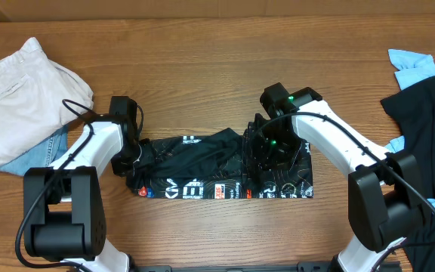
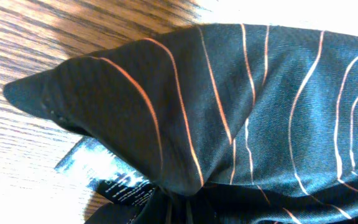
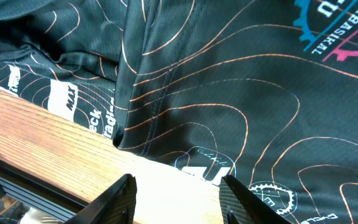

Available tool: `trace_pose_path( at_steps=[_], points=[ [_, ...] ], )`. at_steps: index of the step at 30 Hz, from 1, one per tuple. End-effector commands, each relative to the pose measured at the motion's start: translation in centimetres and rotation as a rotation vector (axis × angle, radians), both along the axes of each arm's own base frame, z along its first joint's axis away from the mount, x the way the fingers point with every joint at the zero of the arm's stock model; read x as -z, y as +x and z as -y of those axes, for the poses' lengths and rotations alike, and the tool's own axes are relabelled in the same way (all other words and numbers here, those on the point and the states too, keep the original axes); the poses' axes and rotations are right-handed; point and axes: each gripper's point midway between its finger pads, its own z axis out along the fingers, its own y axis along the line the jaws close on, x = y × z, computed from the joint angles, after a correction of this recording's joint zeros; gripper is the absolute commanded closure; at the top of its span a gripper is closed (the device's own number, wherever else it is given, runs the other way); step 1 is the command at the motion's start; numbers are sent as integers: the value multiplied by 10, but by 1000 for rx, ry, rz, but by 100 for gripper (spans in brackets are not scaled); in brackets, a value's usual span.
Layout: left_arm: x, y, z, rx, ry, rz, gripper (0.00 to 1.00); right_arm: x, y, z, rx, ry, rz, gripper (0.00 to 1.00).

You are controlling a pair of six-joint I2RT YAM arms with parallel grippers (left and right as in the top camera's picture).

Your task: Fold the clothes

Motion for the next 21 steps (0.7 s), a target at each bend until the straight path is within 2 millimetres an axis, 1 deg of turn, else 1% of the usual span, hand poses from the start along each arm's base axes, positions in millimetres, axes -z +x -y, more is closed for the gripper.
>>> trace_pose_path(
  at_steps=[1,5,7,11,13,14,16,18,21],
  points=[
    [18,-18,-25,-53,84,-95,96,-3,5,0,-3,-12,19,53],
    [-5,-4,-37,-85,95,-53,96,0,15,17,58,-129,59,54],
    [-23,9,-47,-107,111,-3,96,0,24,29,115,-192,86,54],
    [-56,31,-67,-137,130,90,96,-9,42,39,178,-195,121,54],
    [-68,36,-80,-160,162,106,96,-13,51,45,206,-188,138,54],
    [-78,37,-89,-173,189,108,96,-16,57,49,226,-184,147,53],
    [-88,39,-98,-176,211,113,96,-18,63,59,256,-188,155,51],
    [-101,42,-108,-186,235,119,96,-18,67,75,286,-220,163,51],
    [-118,47,-113,-198,243,137,96,-17,69,88,320,-236,156,51]
  ],
)
